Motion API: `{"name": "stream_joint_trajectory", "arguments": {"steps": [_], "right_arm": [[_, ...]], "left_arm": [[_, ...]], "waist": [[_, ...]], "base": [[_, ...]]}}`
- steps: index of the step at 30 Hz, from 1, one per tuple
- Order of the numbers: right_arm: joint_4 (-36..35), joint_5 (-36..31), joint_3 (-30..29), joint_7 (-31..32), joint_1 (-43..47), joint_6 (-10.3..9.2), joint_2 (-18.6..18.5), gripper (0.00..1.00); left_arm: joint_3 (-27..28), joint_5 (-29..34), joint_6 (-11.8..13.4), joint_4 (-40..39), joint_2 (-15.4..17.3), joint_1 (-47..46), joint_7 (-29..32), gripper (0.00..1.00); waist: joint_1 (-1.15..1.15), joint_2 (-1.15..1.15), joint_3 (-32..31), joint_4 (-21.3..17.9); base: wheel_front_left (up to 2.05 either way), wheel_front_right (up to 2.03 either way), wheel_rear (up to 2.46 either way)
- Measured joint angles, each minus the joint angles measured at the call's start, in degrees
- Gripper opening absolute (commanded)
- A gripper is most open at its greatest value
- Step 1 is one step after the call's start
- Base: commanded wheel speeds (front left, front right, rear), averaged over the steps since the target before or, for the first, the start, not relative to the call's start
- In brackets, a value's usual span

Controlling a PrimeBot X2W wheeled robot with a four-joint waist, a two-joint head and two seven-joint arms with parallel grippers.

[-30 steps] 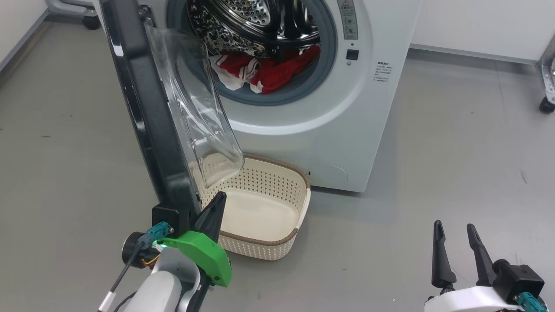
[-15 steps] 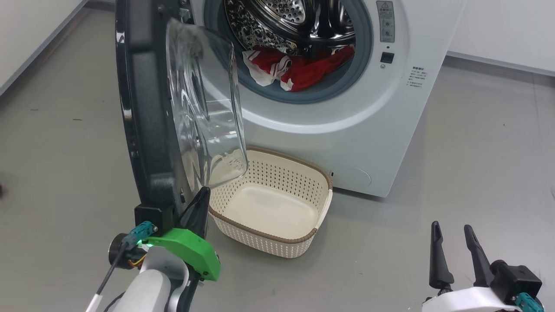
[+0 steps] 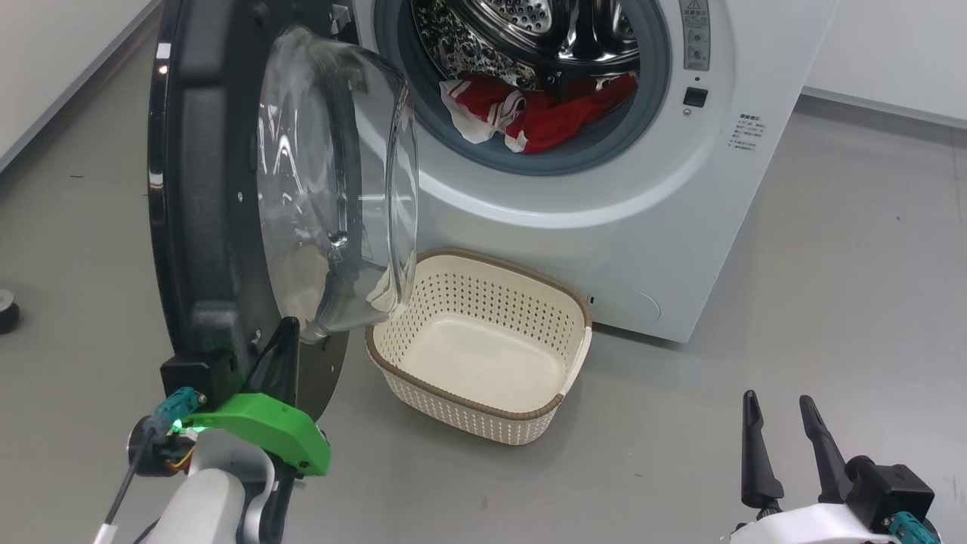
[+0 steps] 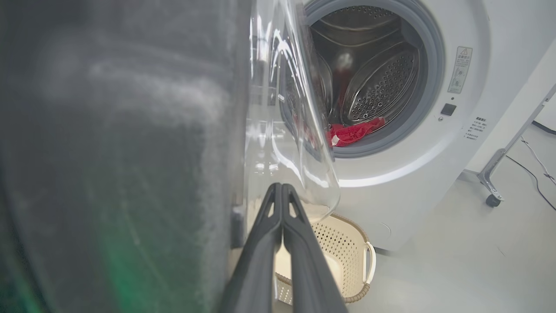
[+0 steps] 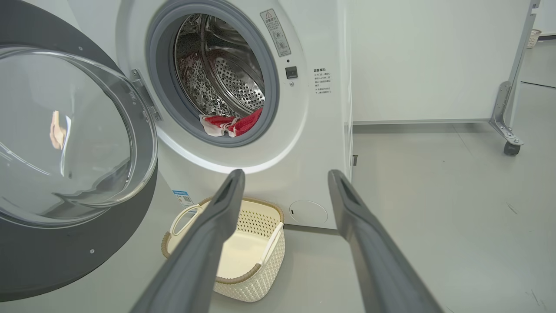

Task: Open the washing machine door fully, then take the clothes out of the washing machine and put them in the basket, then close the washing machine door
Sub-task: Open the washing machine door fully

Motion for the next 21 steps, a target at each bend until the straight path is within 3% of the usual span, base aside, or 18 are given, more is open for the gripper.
{"name": "stream_joint_trajectory", "arguments": {"steps": [21], "right_arm": [[0.19, -1.97, 1.03, -0.01, -1.24, 0.16, 0.09, 1.0]], "left_arm": [[9.88, -3.7, 1.44, -0.63, 6.04, 1.15, -1.52, 0.0]], "waist": [[0.0, 0.0, 3.86, -1.85]], "base": [[0.0, 0.0, 0.0]]}}
